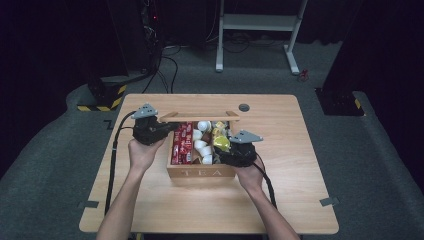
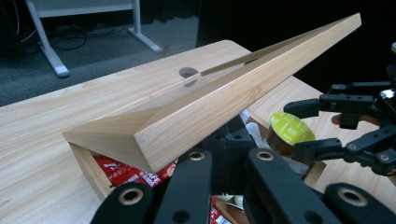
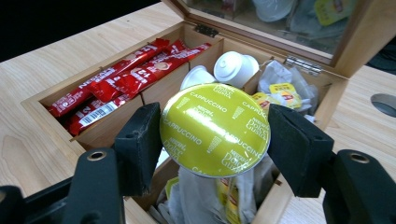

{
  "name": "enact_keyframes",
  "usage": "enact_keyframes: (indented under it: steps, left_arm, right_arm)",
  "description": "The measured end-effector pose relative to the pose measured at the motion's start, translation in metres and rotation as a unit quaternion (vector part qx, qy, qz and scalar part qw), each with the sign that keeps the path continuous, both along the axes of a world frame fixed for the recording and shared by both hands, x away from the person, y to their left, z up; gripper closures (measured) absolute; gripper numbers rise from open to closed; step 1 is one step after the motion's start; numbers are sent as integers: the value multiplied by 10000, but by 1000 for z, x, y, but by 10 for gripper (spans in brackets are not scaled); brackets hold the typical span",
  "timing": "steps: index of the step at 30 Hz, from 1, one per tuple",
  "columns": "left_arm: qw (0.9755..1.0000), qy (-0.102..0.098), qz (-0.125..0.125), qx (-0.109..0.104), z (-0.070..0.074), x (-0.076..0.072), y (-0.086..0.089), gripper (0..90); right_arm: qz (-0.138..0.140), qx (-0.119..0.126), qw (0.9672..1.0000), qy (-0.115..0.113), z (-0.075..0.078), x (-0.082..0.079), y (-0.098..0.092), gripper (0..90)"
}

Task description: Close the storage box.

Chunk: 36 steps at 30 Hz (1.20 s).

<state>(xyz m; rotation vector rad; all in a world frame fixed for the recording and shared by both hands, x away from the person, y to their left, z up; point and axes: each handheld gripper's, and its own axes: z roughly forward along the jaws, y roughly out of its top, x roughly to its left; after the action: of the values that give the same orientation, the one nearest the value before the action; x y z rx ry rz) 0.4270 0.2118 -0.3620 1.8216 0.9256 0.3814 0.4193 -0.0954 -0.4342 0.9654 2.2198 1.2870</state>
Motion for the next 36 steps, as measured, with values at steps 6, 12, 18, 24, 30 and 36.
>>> enact_keyframes:
  steps: [6, 12, 18, 24, 30, 36]
  left_arm:
    - [10000, -7, 1, 14, 0, -1, 0, 900]
    - [10000, -26, 4, 12, -1, -1, 0, 900]
    - [10000, -31, 1, 26, -2, -2, 0, 900]
    - [9999, -73, 19, 76, -3, -4, -1, 900]
    - [10000, -54, 11, 65, -2, -4, 0, 900]
    - [10000, -60, 13, 31, -3, -4, 0, 900]
  right_arm:
    - [7, 15, 10000, 14, 3, 0, -6, 374]
    - [-36, -5, 10000, 8, 6, 0, -11, 374]
    - [-75, 14, 10000, -14, 9, 0, -18, 374]
    - [-117, 7, 9999, -15, 10, 0, -23, 374]
    - [-179, 76, 9998, -34, 12, 0, -30, 374]
    - [-271, 110, 9996, -4, 14, -1, -40, 374]
